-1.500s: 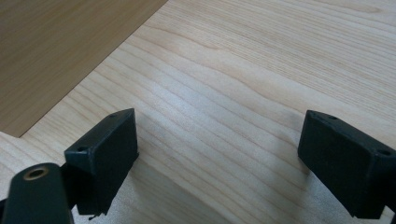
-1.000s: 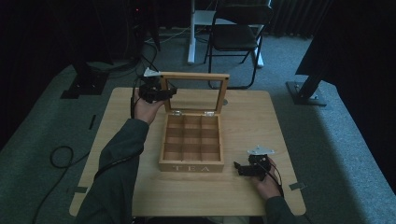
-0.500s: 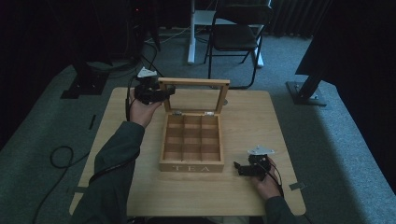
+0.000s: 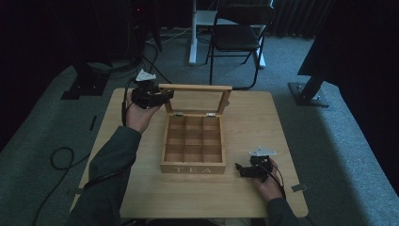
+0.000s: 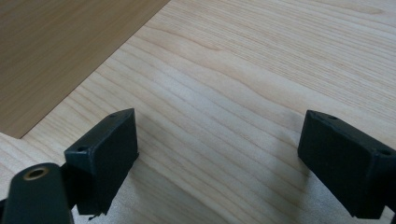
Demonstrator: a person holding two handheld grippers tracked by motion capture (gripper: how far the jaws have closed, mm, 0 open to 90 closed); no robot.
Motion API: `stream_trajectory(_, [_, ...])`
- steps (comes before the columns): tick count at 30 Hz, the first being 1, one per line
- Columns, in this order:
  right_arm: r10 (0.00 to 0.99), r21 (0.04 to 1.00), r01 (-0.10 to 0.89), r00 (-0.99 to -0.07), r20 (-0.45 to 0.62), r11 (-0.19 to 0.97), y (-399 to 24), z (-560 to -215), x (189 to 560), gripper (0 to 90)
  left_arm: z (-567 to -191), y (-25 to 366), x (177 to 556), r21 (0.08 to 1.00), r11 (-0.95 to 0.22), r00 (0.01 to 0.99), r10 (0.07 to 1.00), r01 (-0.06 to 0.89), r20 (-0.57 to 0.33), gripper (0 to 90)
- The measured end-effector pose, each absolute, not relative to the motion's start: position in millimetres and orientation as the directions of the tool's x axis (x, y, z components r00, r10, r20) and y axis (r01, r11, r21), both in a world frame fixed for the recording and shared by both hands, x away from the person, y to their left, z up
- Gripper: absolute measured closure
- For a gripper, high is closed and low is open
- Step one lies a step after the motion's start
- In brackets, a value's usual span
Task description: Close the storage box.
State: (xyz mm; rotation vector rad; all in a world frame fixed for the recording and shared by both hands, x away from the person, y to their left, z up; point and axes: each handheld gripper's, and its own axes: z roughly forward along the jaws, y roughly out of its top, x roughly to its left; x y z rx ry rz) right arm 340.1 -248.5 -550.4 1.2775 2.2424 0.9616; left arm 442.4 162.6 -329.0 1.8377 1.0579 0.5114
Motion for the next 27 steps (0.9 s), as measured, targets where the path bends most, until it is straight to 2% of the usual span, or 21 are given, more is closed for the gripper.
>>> stream_trajectory(13, [0.858,0.723,0.594,-0.513,0.004,0.352,-248,-550,341,11.6,-337,169,428,0.871,-0.197,0.557,0.824,0.45,-0.102,43.2])
stream_trajectory(27, [0.858,0.722,0.595,-0.514,0.005,0.352,-248,-550,341,11.6,-338,168,410,0.87,-0.223,0.561,0.825,0.441,-0.073,42.9])
